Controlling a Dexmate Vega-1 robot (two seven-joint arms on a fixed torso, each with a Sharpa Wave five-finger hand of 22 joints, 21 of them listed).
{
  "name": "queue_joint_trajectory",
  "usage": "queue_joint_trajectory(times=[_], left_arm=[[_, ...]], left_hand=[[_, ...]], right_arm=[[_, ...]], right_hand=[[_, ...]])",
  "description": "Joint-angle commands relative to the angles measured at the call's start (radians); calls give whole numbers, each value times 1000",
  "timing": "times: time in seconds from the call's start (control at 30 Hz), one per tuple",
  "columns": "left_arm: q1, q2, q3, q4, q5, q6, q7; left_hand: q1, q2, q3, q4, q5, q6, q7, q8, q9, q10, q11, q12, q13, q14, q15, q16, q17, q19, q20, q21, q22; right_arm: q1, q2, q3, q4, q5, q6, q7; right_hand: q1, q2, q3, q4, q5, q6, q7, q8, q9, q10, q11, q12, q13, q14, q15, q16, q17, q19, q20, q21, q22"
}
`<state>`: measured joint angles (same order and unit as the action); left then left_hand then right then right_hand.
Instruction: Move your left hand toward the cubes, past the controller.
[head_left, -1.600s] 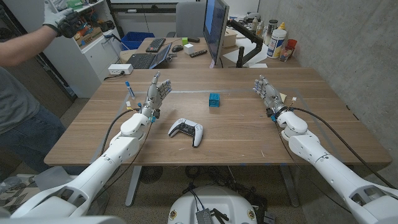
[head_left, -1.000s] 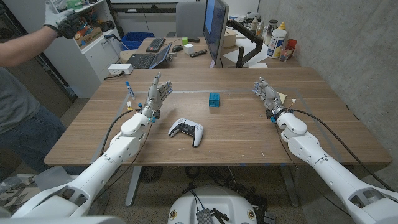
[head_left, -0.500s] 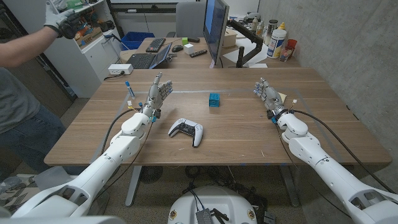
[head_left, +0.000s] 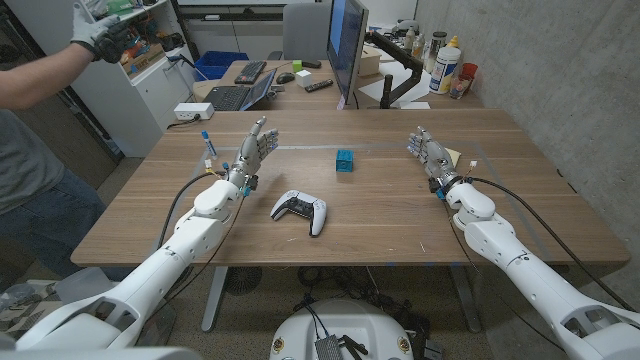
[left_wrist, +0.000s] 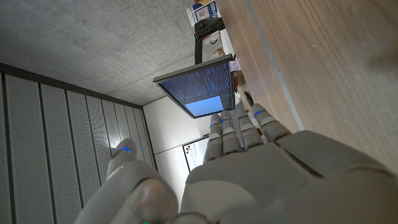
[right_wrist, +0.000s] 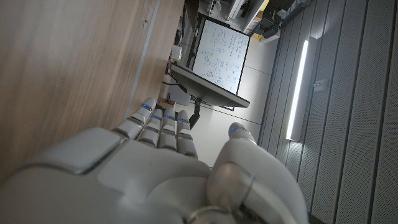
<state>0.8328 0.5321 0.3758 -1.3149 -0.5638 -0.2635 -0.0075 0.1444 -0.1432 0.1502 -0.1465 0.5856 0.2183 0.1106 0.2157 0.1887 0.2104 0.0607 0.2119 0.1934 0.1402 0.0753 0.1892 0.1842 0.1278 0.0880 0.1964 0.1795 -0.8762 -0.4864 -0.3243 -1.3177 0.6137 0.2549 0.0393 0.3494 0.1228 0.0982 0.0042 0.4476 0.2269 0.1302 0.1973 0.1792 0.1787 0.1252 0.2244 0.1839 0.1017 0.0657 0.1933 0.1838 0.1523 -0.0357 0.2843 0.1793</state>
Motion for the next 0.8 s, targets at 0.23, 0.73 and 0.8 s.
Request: queue_joint_trajectory(times=[0.23,0.73,0.8], left_arm=[[-3,47,19,-47,75,16,62],[-49,88,72,-89,192,62,118],[-56,95,80,-98,211,73,126]], left_hand=[[39,4,3,-16,9,14,-26,6,2,6,-5,6,3,11,8,11,3,5,14,5,4],[87,4,8,-24,15,8,-49,2,3,7,-13,5,5,17,-2,13,4,21,43,11,5],[94,3,8,-25,16,6,-49,1,3,3,-12,4,5,18,-2,13,4,21,45,10,5]], right_arm=[[-2,3,8,7,0,2,6],[-16,5,19,5,0,20,-2],[-20,4,22,3,2,22,-3]], right_hand=[[7,1,0,-6,4,9,-13,4,6,11,2,4,2,-2,1,-4,2,-6,-14,-8,5],[7,2,-3,-7,4,16,-21,5,6,17,1,5,2,1,0,-3,2,-7,-12,-12,6],[7,2,-3,-8,4,18,-21,5,6,17,1,5,2,1,0,-3,2,-7,-11,-12,6]])
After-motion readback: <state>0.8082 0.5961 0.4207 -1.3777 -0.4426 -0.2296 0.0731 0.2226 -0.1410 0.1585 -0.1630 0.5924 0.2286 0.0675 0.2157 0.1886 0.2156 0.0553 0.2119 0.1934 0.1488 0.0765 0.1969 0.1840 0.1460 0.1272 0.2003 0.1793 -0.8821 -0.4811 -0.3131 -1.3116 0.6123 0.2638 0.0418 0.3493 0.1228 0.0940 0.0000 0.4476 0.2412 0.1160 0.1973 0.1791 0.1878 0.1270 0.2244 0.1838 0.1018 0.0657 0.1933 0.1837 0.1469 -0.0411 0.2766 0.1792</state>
